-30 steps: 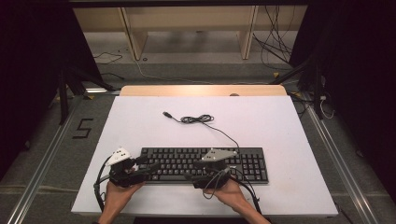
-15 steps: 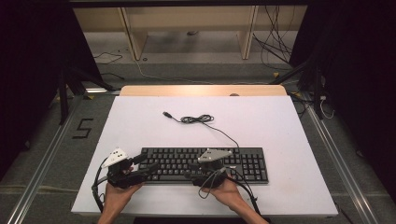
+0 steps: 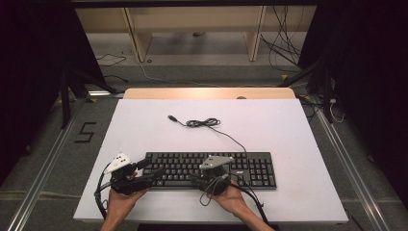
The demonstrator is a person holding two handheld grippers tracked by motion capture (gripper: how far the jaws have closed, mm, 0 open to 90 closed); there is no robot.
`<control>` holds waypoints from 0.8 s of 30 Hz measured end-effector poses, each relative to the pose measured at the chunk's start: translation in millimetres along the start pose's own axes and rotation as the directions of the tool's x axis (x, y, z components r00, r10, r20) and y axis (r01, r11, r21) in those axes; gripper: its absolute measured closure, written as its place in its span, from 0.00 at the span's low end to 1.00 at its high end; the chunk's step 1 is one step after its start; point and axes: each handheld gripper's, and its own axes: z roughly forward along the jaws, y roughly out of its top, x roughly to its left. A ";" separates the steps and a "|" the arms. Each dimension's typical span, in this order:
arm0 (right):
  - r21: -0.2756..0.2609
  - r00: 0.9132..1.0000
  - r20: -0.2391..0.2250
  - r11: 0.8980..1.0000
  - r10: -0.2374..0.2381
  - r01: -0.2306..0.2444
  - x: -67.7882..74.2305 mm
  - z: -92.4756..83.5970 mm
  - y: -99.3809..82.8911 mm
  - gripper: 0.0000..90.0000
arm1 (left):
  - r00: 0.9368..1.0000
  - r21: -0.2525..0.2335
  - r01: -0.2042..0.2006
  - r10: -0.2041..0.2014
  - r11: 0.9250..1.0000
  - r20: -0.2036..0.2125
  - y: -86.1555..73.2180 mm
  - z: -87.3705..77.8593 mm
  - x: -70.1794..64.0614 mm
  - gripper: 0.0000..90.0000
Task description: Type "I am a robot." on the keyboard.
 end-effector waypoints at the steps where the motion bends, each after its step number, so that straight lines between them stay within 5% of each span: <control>1: 0.007 1.000 -0.001 1.000 -0.003 0.003 0.9 1.1 -0.6 0.97 | 1.000 -0.001 0.000 0.000 1.000 0.001 0.0 0.0 0.1 0.30; 24: 0.057 1.000 0.014 0.998 -0.013 0.012 2.7 10.2 -6.0 1.00 | 1.000 0.004 -0.002 0.002 1.000 0.005 0.2 -0.1 -0.2 0.30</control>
